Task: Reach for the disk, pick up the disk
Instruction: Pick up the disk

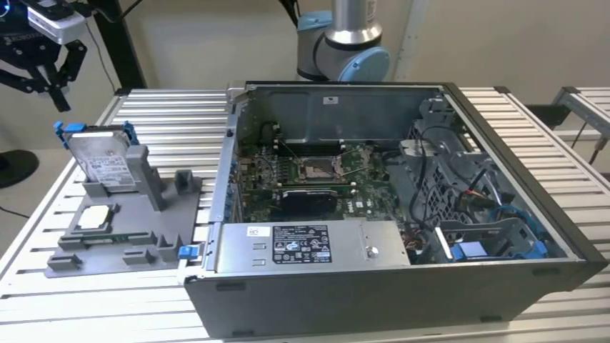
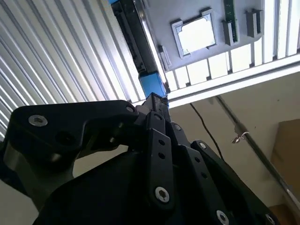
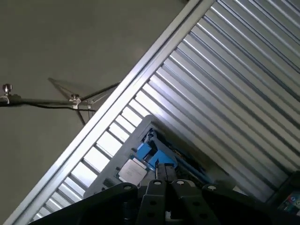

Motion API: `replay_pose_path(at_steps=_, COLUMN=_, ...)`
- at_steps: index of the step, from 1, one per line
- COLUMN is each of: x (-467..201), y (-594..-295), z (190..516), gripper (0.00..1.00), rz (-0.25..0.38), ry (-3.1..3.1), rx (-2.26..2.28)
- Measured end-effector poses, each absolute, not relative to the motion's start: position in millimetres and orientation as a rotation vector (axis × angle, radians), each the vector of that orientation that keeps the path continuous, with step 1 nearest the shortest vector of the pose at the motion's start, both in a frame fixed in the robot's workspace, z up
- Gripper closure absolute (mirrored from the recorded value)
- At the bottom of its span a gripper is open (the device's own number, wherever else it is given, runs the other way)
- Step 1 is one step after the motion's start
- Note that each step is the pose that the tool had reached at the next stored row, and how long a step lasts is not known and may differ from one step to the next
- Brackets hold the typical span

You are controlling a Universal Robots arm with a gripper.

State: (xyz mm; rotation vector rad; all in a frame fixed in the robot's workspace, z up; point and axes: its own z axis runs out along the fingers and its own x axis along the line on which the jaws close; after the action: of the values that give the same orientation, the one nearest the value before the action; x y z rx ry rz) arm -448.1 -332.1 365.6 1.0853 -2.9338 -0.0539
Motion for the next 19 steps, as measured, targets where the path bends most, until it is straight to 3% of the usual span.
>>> replay_pose_path(at_steps=19, x=-448.1, y=-332.1, z=364.9, gripper=1.00, rz=-0.048, ry=-2.700, rx=1.571)
